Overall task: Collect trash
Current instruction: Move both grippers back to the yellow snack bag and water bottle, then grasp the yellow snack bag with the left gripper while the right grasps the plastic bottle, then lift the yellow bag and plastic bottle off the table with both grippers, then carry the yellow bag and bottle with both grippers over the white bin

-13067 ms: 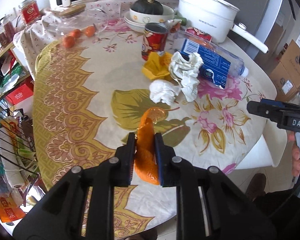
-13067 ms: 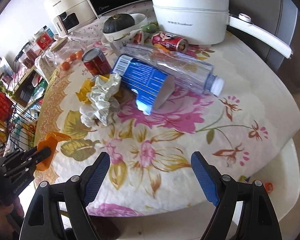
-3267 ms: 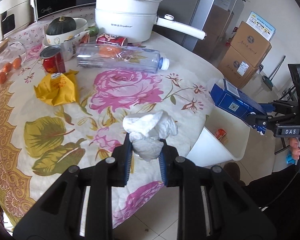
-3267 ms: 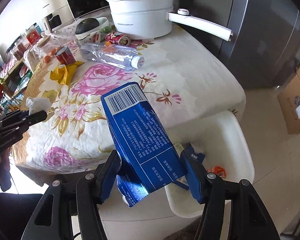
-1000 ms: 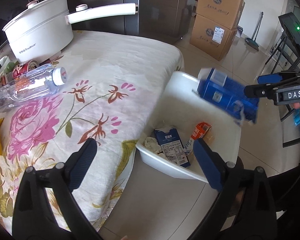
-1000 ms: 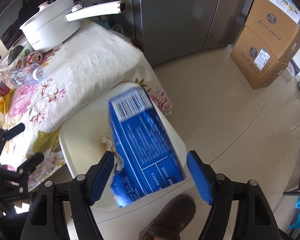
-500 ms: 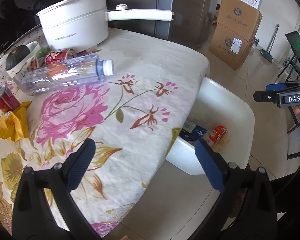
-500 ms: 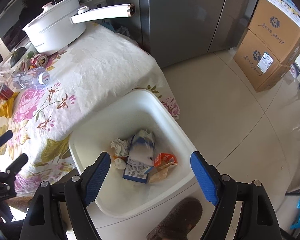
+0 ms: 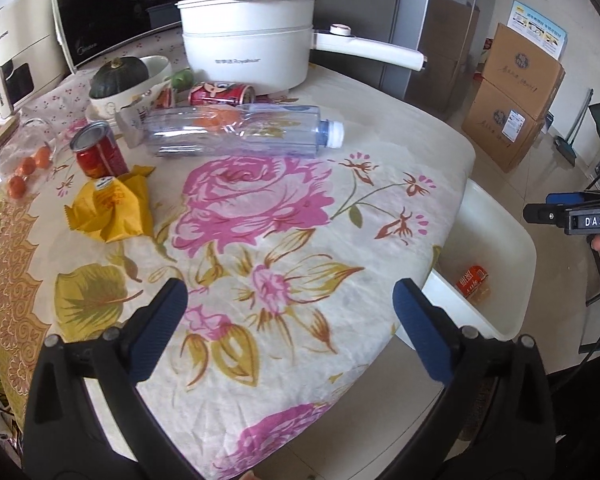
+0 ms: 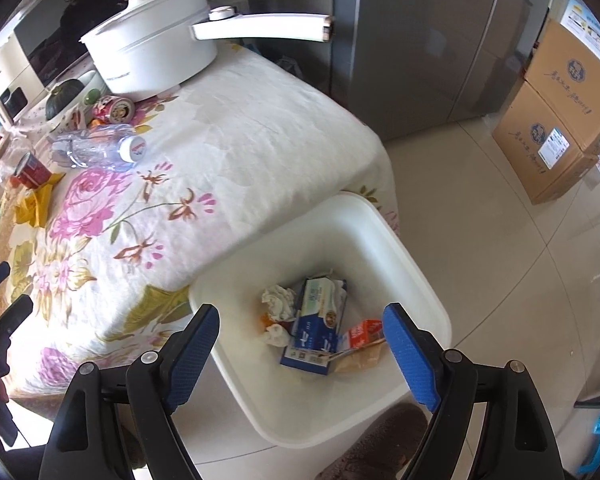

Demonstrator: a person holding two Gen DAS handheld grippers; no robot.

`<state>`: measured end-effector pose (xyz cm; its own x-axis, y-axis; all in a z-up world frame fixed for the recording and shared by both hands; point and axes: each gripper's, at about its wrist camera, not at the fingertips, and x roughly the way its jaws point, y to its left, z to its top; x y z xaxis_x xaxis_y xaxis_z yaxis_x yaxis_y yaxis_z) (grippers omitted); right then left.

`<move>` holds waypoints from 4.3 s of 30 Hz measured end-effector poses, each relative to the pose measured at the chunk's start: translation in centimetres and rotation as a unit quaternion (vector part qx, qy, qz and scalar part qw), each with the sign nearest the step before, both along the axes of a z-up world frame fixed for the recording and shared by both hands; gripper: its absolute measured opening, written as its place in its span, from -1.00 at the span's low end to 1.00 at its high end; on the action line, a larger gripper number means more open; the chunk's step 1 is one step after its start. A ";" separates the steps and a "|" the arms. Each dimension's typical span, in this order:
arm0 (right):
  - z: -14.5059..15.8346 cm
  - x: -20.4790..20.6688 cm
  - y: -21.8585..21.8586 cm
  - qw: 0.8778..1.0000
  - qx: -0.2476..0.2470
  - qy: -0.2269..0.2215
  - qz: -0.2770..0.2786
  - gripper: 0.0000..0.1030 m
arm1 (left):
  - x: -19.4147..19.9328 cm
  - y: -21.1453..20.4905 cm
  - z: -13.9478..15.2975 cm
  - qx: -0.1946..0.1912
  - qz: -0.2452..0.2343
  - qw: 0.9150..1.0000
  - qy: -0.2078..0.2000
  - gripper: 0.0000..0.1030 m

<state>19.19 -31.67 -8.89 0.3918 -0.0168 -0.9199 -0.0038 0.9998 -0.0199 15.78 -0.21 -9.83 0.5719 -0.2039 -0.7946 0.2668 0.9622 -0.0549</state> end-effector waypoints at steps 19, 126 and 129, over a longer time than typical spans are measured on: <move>-0.6 3.0 12.3 0.996 0.055 -0.022 0.063 1.00 | -0.4 10.4 -0.6 -0.029 0.124 0.992 0.006 0.99; 7.9 -2.1 2.3 0.983 0.070 -0.128 0.112 0.10 | -0.2 -7.5 0.9 -0.002 -0.085 0.996 -0.029 0.21; 8.4 -2.9 0.3 0.983 0.073 -0.134 0.099 0.10 | -0.3 -9.1 0.7 -0.001 -0.097 0.995 -0.030 0.20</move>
